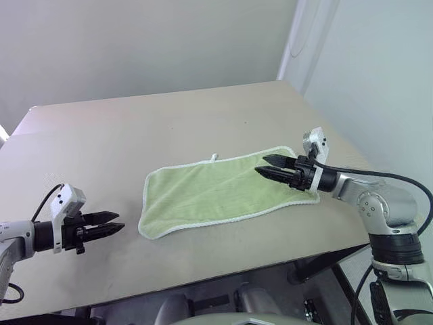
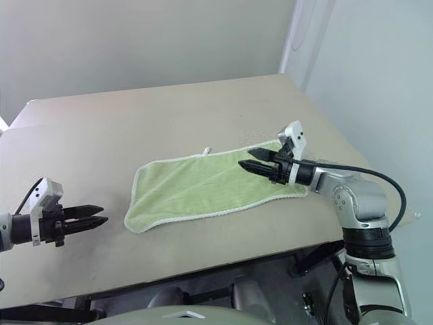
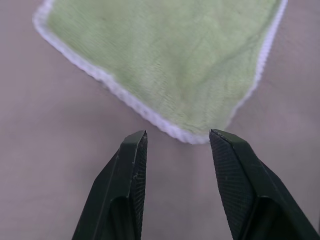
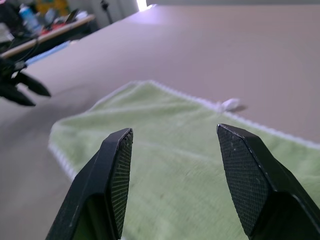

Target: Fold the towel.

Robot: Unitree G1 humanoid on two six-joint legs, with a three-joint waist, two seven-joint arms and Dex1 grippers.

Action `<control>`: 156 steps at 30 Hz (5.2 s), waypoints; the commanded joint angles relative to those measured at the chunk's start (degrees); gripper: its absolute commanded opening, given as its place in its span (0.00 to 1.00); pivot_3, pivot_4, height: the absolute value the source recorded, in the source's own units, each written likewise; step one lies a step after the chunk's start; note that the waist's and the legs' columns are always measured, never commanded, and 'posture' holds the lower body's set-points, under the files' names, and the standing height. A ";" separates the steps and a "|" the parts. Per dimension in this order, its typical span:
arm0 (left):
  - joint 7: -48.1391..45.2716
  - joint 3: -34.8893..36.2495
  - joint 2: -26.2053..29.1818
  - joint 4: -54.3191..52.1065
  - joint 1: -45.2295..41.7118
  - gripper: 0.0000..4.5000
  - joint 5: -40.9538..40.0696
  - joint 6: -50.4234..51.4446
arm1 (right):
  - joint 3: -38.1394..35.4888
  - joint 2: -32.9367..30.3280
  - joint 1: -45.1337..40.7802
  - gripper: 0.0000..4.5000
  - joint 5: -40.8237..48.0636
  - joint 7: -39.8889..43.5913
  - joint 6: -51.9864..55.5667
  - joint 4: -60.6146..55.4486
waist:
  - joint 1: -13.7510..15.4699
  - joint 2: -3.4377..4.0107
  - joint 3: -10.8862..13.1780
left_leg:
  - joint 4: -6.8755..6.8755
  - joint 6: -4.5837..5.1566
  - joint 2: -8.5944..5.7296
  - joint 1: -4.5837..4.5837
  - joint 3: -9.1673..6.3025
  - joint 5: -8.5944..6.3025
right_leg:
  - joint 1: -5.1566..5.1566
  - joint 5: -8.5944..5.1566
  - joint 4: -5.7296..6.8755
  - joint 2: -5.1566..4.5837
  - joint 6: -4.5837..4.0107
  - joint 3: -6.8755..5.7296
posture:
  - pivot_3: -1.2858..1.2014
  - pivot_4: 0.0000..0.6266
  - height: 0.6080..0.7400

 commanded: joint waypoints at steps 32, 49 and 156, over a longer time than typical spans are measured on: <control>-2.83 -17.38 -3.32 0.34 -10.74 0.46 11.43 -18.35 | -0.86 -1.36 2.41 0.62 -3.35 -5.37 -3.85 -1.06 | 0.04 0.00 0.01 | 0.05 0.00 -0.02 -0.01 0.02 0.00 | 0.01 -0.02 0.03 0.04 -0.04 0.01 | 0.52 0.00 1.00; -5.62 -21.23 -4.67 8.28 -15.12 0.46 15.27 -23.89 | -1.42 -0.66 5.32 0.62 -4.17 -10.48 -5.52 -2.82 | 0.05 -0.01 0.01 | 0.08 0.00 -0.02 0.00 0.02 0.00 | 0.03 -0.01 0.04 0.04 -0.03 0.02 | 0.52 0.00 1.00; 0.56 -8.58 -5.40 19.72 -38.11 0.00 0.76 -3.80 | -9.93 -11.27 -0.56 0.01 -11.63 -4.53 -16.79 8.44 | 1.32 0.09 -0.03 | 0.33 0.01 -0.04 0.16 -0.01 0.01 | 0.26 0.02 0.18 0.07 0.00 -0.01 | 0.52 0.00 1.00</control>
